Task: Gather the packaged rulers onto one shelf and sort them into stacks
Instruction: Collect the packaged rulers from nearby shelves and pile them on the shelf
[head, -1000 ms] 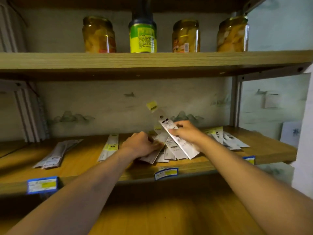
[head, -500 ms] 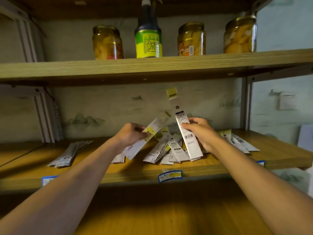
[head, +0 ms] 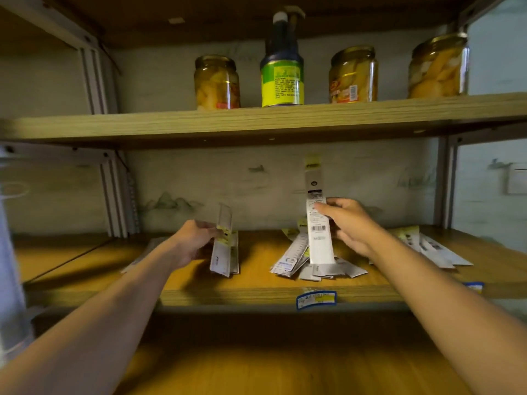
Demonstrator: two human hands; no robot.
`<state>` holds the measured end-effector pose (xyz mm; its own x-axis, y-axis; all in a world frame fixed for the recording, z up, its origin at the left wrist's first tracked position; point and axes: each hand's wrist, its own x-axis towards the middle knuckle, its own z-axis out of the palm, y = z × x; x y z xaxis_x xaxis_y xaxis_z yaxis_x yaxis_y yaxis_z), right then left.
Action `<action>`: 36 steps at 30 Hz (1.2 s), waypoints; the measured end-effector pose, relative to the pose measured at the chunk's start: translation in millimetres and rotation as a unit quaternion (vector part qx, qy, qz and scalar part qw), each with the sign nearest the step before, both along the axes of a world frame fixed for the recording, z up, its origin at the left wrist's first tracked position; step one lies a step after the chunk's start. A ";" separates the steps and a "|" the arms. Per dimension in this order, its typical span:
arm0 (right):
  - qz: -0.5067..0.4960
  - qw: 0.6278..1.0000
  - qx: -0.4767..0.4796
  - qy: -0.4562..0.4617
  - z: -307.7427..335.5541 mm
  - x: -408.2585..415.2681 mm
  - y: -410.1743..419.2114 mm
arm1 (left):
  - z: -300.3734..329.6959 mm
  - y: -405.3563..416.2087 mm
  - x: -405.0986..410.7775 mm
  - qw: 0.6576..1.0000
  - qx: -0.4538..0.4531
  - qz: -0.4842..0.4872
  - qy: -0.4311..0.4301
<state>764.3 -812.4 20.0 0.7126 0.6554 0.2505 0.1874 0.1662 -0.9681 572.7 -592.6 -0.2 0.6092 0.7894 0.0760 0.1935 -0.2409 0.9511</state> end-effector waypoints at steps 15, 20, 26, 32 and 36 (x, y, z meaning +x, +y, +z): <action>0.018 0.984 -0.144 -0.106 -13.3 -70.6 118.9 | -34.2 28.5 -8.0 0.968 0.209 0.115 0.074; -0.041 0.948 -0.229 -0.217 -28.6 -71.1 141.6 | -37.9 28.4 -3.4 0.967 0.220 0.112 0.059; -0.074 0.881 -0.295 -0.362 -41.8 -74.2 149.7 | -37.7 31.3 -1.9 0.963 0.234 0.108 0.078; -0.116 0.858 -0.302 -0.399 -14.9 -49.5 105.3 | -34.1 35.1 -3.0 0.972 0.206 0.094 0.064; -0.135 0.868 -0.326 -0.350 -6.3 -5.1 52.1 | -15.4 27.0 9.2 0.962 0.253 0.100 0.037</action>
